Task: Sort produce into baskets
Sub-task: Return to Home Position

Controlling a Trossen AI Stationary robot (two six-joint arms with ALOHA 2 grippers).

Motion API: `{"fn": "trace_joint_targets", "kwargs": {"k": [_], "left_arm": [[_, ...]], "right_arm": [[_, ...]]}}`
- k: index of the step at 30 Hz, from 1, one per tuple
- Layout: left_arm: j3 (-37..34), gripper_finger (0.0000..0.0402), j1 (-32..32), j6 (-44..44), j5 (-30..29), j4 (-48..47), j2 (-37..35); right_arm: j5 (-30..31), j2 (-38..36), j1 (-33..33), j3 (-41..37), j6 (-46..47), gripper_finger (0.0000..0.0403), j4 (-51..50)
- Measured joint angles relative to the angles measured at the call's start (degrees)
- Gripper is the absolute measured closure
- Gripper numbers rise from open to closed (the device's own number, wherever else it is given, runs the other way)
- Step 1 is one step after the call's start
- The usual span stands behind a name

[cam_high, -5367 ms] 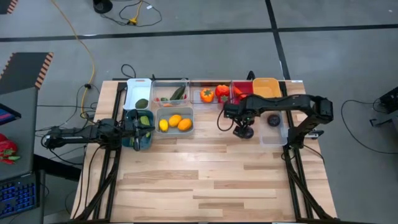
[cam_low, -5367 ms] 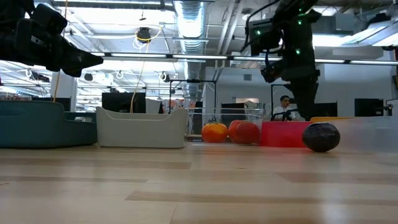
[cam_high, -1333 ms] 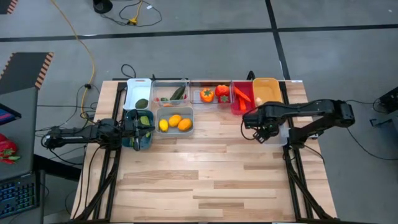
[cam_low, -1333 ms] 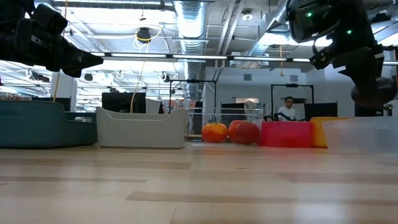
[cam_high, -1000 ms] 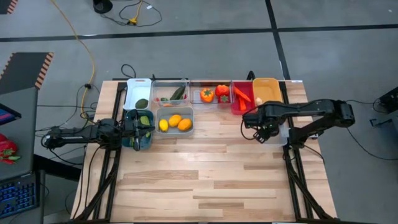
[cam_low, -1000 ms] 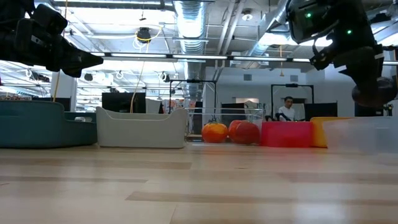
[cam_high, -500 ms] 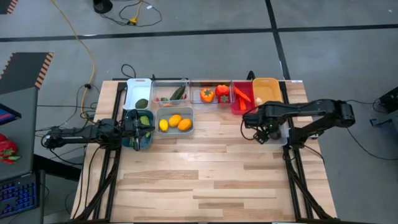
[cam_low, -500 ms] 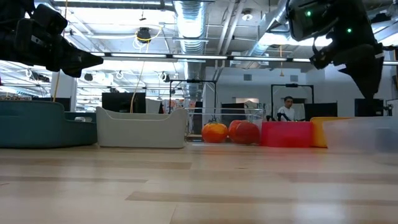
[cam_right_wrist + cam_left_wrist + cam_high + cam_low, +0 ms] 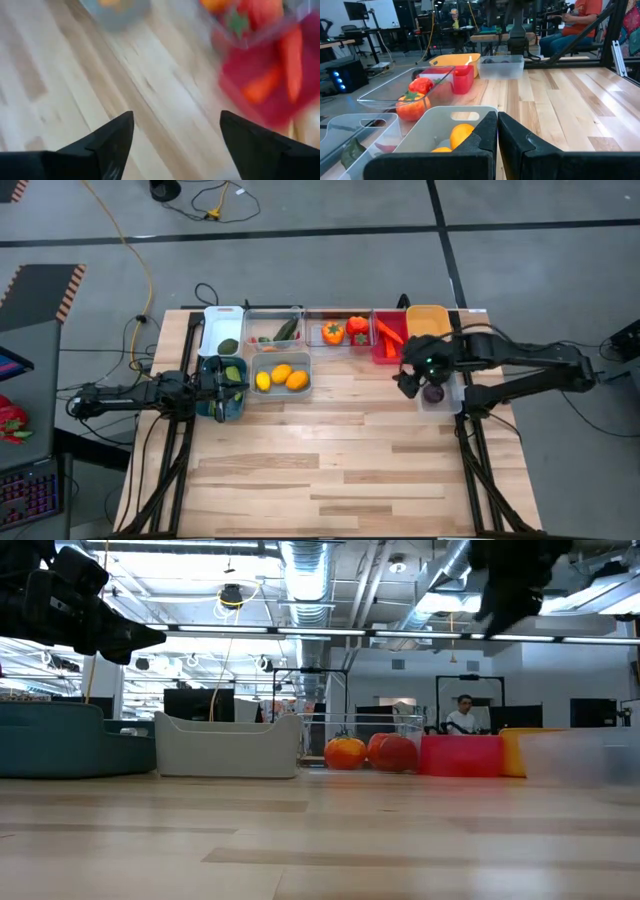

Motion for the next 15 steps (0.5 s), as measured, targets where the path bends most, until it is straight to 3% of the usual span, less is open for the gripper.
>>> {"fn": "trace_joint_targets", "kwargs": {"k": [9,15], "left_arm": [[0.0,0.0400,0.0,0.0,0.0,0.0,0.0],[0.0,0.0400,0.0,0.0,0.0,0.0,0.0]], "right_arm": [[2.2,-3.0,0.1,-5.4,-8.7,0.0152,15.0],[1.2,-5.3,0.1,-12.4,-10.2,0.0248,25.0]]}}
